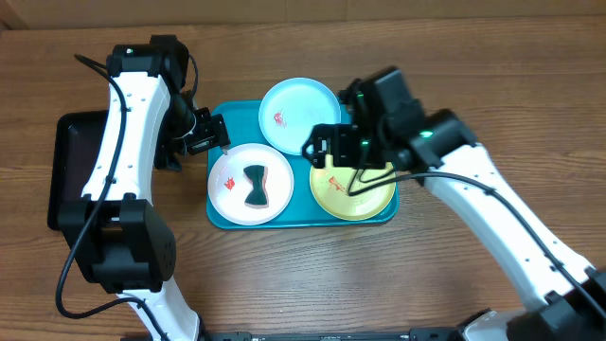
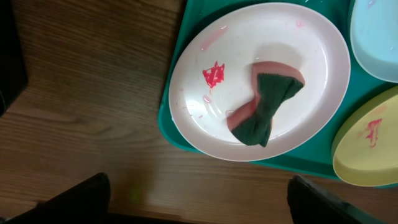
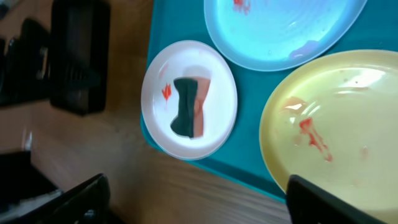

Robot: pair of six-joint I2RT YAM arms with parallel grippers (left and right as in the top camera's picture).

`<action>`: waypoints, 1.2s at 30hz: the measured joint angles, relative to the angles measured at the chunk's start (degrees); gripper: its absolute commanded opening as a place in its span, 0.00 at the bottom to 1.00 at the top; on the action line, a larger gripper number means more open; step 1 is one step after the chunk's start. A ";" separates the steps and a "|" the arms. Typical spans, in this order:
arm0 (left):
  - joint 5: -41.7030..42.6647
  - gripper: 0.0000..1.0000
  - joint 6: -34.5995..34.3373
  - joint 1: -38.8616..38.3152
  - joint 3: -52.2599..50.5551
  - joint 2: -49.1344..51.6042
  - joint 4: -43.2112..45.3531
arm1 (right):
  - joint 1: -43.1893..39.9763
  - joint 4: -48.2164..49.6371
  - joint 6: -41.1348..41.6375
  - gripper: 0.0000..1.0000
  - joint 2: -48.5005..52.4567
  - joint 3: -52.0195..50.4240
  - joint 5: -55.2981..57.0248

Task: Clean dirty plates on tray and stack at the side
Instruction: 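Reach the right gripper to the white plate's rim and grip it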

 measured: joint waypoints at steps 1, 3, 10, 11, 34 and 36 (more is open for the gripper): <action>0.00 0.91 0.00 0.00 0.00 0.00 0.00 | 0.94 0.87 1.03 0.74 0.85 0.07 1.38; -0.02 0.92 0.00 0.00 0.00 0.00 0.02 | 2.99 2.23 3.80 0.69 2.78 0.11 4.94; 0.00 0.96 0.02 0.00 0.00 0.00 0.02 | 7.41 7.17 8.24 0.50 11.65 0.42 13.81; 0.00 0.95 0.02 0.00 0.00 0.00 0.04 | 7.76 8.09 8.41 0.45 13.25 0.46 14.47; 2.01 0.87 2.89 -0.55 -0.31 0.00 1.18 | 8.70 15.19 10.97 0.36 27.02 0.50 18.23; 2.71 0.77 3.82 -1.36 -0.98 0.00 1.97 | 8.70 15.13 11.02 0.35 27.02 0.52 18.14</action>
